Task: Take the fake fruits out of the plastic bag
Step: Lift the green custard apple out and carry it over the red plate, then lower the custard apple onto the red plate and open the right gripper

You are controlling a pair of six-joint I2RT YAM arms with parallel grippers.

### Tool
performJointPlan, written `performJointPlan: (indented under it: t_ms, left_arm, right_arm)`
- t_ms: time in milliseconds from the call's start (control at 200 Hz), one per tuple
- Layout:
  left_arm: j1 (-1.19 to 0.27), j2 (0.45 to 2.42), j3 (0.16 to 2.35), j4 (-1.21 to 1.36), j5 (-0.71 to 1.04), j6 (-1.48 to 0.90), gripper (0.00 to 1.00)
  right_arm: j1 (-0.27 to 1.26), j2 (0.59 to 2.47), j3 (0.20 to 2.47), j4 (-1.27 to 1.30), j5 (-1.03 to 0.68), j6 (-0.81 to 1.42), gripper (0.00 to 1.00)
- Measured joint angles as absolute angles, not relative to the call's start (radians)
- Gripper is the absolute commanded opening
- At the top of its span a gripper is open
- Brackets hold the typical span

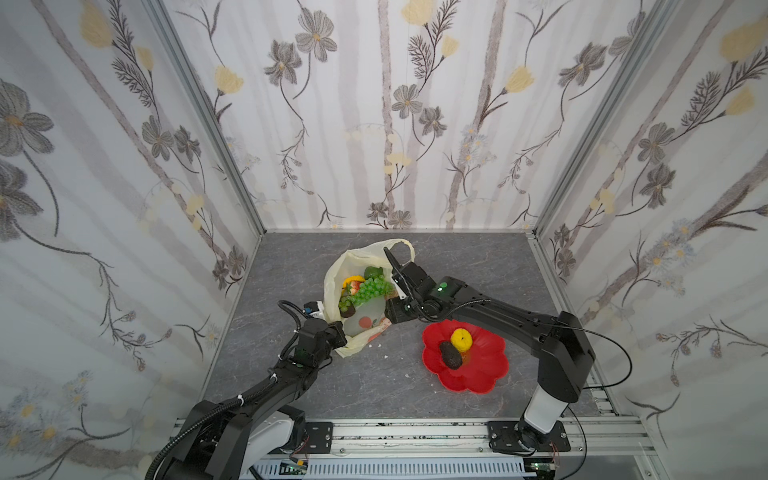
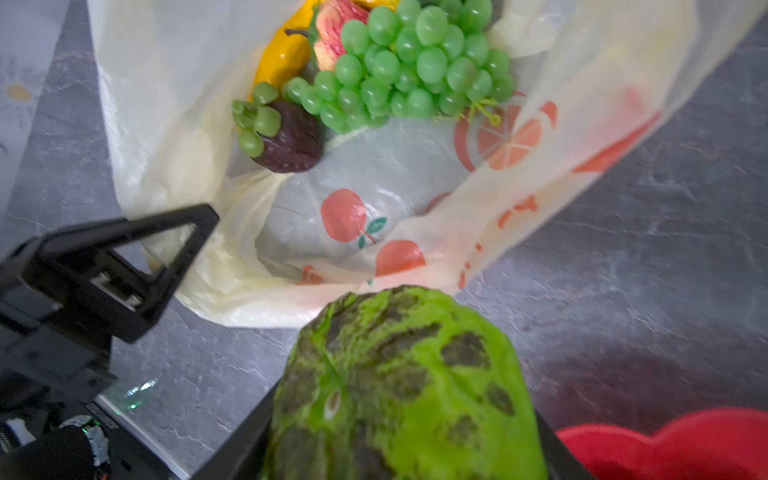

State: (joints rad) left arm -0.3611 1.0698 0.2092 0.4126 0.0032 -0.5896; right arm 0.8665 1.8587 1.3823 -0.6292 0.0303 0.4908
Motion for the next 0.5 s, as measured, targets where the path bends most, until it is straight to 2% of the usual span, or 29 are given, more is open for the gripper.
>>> performJointPlan:
  t_ms: [275,500]
  left_arm:
    - [-0.361,1.060,0.209,0.413,0.004,-0.590,0.00]
    - [-0.361,1.065,0.209,0.413,0.004,-0.590,0.00]
  right_arm:
    - [0.739,1.627,1.126,-0.807,0.145,0.497,0.57]
    - [0.688,1.505,1.036,-0.923,0.167,0.538,0.57]
